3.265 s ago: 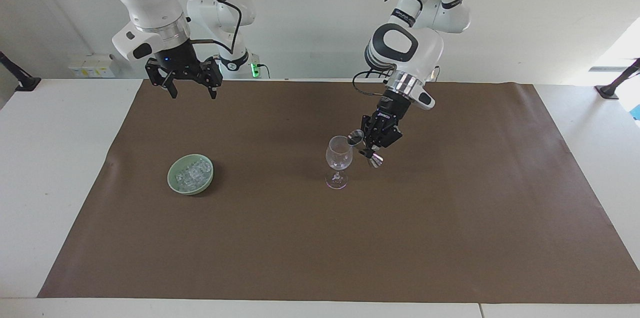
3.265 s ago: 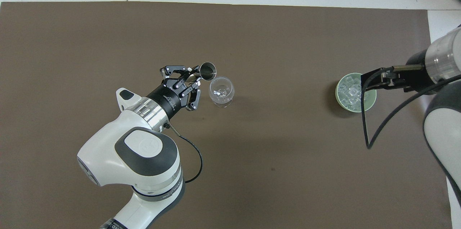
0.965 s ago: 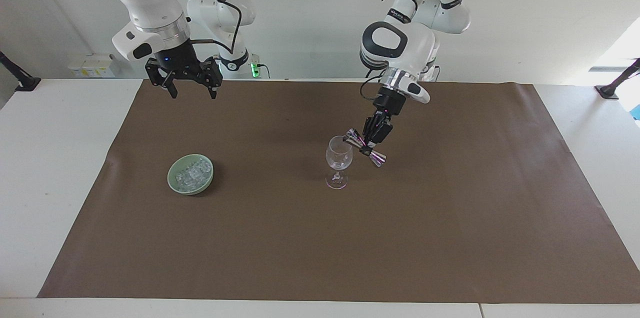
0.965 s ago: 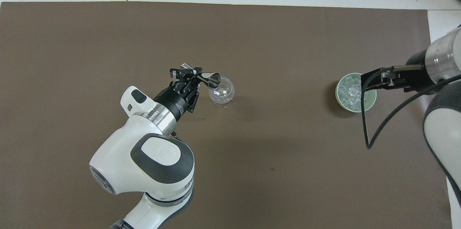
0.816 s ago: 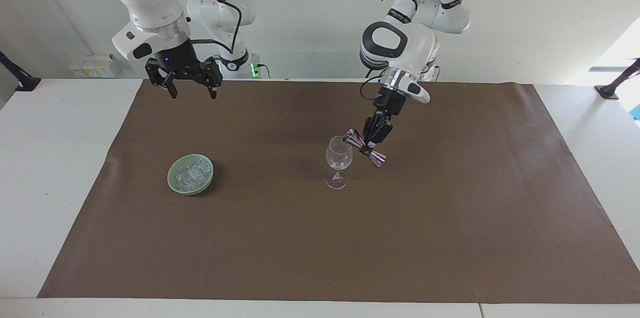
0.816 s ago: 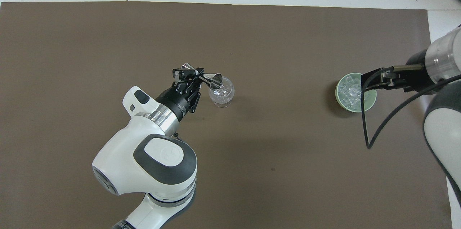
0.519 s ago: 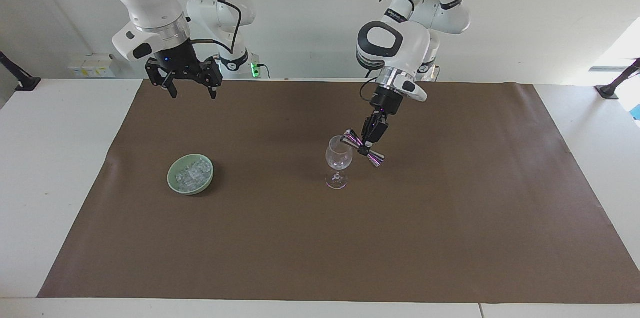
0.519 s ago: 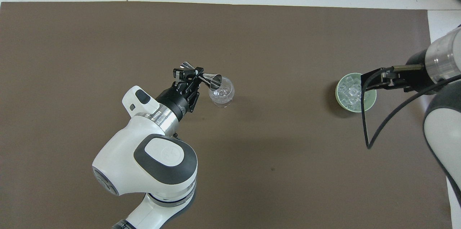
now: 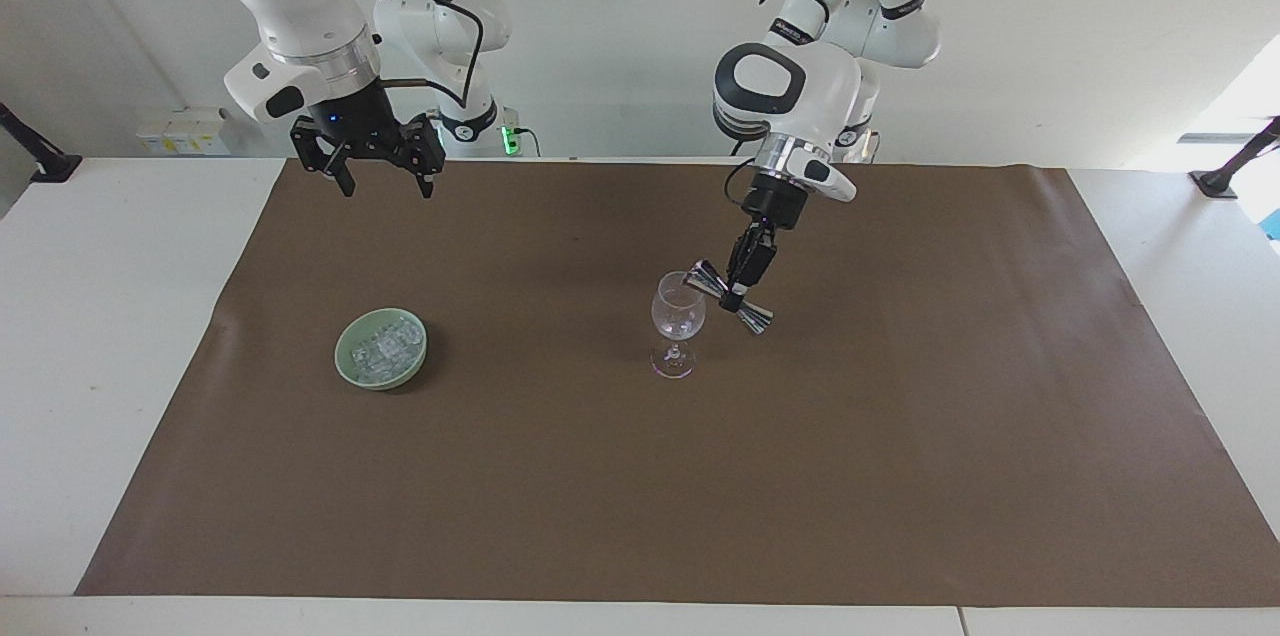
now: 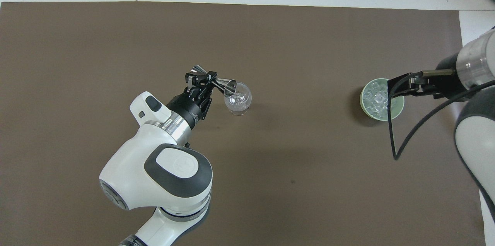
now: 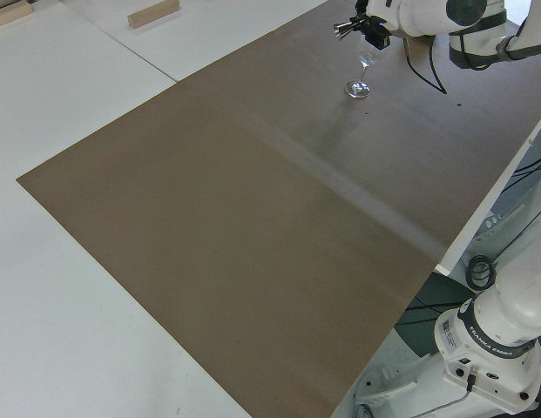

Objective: Pour wine and add ice with both arms
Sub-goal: 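Hold the jigger tipped over the glass with the left gripper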

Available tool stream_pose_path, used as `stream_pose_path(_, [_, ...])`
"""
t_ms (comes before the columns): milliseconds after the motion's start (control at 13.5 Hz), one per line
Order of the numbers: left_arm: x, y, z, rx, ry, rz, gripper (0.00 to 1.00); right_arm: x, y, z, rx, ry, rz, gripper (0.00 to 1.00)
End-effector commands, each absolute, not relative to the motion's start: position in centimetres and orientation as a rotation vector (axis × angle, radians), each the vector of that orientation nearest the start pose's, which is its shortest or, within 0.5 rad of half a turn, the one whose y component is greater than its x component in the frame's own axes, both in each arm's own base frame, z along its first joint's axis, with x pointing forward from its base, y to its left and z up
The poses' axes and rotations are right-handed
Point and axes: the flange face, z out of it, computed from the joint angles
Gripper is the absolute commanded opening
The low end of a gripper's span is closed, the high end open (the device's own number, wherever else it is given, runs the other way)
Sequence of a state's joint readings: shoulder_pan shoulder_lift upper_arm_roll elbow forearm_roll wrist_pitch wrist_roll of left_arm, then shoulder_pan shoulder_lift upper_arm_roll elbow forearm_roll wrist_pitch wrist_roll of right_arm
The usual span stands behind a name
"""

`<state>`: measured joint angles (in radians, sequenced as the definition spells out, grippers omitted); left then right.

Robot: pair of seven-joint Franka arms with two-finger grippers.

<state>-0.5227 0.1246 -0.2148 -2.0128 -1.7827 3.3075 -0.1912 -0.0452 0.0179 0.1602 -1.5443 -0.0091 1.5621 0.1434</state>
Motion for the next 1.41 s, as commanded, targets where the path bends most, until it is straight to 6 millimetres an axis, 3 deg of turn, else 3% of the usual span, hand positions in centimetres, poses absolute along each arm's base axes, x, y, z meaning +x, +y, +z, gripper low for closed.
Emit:
stream_pose_path(0, [48.81, -30.16, 43.51, 1.721, 1.356, 0.444, 0.00, 54.90, 6.01, 62.82, -3.128, 0.021, -0.002, 1.00])
stream_pose_path(1336, [48.99, -30.80, 43.09, 1.851, 1.216, 0.546, 0.00, 54.90, 6.01, 62.75, -3.129, 0.021, 0.000, 1.00])
